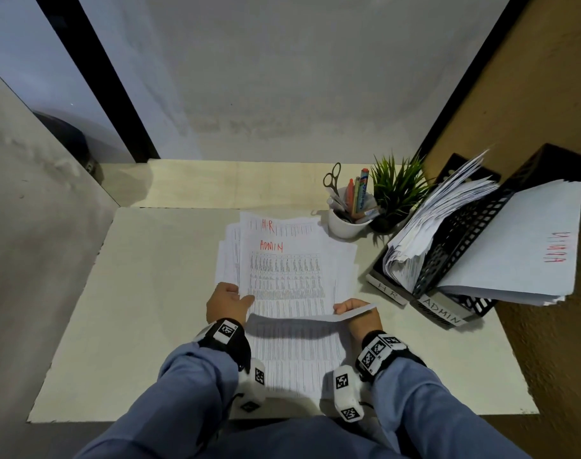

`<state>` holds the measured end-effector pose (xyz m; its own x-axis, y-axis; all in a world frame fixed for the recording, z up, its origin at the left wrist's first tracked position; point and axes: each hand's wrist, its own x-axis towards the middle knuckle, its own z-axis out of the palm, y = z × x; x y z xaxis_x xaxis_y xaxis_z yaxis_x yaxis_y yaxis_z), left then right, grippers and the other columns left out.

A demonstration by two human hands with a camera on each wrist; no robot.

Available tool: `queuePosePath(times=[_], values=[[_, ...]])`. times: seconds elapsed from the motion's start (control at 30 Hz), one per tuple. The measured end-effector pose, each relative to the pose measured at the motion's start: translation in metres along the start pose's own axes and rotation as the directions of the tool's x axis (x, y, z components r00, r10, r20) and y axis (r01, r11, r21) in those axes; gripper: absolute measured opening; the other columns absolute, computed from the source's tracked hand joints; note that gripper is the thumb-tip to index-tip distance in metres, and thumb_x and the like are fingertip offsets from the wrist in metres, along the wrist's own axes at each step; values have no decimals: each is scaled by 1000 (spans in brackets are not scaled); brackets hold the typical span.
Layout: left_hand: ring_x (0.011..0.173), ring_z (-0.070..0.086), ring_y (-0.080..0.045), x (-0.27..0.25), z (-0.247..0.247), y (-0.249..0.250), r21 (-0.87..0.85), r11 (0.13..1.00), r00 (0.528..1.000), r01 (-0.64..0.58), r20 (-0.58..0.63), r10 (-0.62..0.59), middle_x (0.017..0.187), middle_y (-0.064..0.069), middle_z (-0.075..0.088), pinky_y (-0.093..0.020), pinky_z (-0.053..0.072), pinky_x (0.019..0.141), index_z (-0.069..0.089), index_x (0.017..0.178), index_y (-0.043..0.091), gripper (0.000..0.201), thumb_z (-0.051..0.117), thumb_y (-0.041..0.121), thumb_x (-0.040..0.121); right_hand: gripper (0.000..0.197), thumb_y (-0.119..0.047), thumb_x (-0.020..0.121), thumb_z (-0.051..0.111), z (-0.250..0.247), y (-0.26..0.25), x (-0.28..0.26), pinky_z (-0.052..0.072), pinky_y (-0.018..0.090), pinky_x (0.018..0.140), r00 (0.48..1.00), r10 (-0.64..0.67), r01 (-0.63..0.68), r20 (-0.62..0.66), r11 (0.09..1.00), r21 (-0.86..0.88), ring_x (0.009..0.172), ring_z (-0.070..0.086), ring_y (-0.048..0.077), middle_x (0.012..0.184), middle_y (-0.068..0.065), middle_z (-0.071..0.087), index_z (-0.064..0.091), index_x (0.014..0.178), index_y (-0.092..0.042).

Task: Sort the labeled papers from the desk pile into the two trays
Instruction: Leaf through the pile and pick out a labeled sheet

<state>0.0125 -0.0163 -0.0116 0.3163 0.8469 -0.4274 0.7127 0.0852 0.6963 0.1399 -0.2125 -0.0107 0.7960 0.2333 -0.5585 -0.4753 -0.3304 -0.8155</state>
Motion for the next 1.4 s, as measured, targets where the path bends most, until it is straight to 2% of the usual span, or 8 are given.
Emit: queuePosePath(times=[0.27, 0.4, 0.6, 0.77, 0.9, 1.1, 1.23, 1.4], values=[[74, 58, -23, -4, -18, -1, 192, 931, 950, -311, 33, 311, 87, -13, 70, -23, 41, 67, 70, 99, 1, 19, 56, 9, 91, 38, 22, 76, 47, 0, 6, 8, 45, 22, 57, 1000, -2, 2, -6, 999, -43, 79, 53, 25, 79, 23, 60, 54, 49, -5], [96, 63, -19, -13, -23, -5, 9, 918, 918, -396, 37, 395, 110, -3, 67, -26, 47, 87, 73, 98, 7, 20, 56, 2, 89, 31, 10, 79, 59, -3, 5, 11, 45, 22, 65, 998, 52, -48, 18, 978, -201, 76, 56, 20, 78, 11, 62, 62, 62, -15], [87, 66, -19, -14, -18, -14, -326, 931, 983, -161, 28, 180, 85, -3, 73, -23, 48, 79, 64, 59, 13, 36, 45, -7, 83, 22, 7, 73, 65, -6, -2, 9, 52, 33, 78, 993, 114, -107, 10, 954, -280, 78, 59, 21, 78, 7, 63, 64, 71, -15], [65, 44, -19, -20, -15, -7, -490, 871, 990, -46, 94, 105, 62, -11, 51, -31, 36, 67, 55, 53, 9, 19, 46, 4, 70, 18, 20, 71, 54, -3, -10, -3, 48, 21, 53, 988, 104, -105, -113, 994, -2, 81, 60, 31, 75, 10, 59, 59, 69, 3], [92, 61, -6, -30, -11, 7, -629, 776, 962, 49, 239, 133, 97, 11, 68, -31, 42, 91, 68, 94, 29, 30, 59, 55, 81, 43, 25, 66, 51, 2, -29, -14, 50, 21, 57, 991, 68, -32, -119, 958, 286, 81, 56, 26, 95, 15, 61, 58, 104, 5], [85, 69, -26, -57, -20, 66, -542, 809, 931, -226, 124, 344, 91, -6, 73, -47, 56, 82, 71, 86, 24, 9, 68, 17, 81, 21, 7, 83, 58, 14, -85, -39, 55, 25, 72, 959, -282, 279, -26, 926, 255, 83, 64, 20, 86, 7, 68, 67, 82, -12], [85, 66, -9, -55, -30, 95, -515, 785, 924, -343, -36, 380, 93, 6, 69, -25, 55, 73, 64, 101, 17, 19, 68, 13, 83, 28, 4, 87, 57, 15, -115, -54, 50, 9, 65, 838, -531, 544, -125, 795, 269, 73, 63, -8, 87, -6, 65, 60, 89, -24], [89, 65, -17, -48, -19, 73, -325, 914, 929, -243, 194, 316, 101, -4, 67, -22, 51, 68, 61, 111, 11, 28, 66, 19, 85, 22, 5, 88, 53, 19, -85, -53, 55, 20, 65, 917, -396, 399, -50, 907, 133, 87, 65, 21, 82, 0, 62, 59, 87, -16]])
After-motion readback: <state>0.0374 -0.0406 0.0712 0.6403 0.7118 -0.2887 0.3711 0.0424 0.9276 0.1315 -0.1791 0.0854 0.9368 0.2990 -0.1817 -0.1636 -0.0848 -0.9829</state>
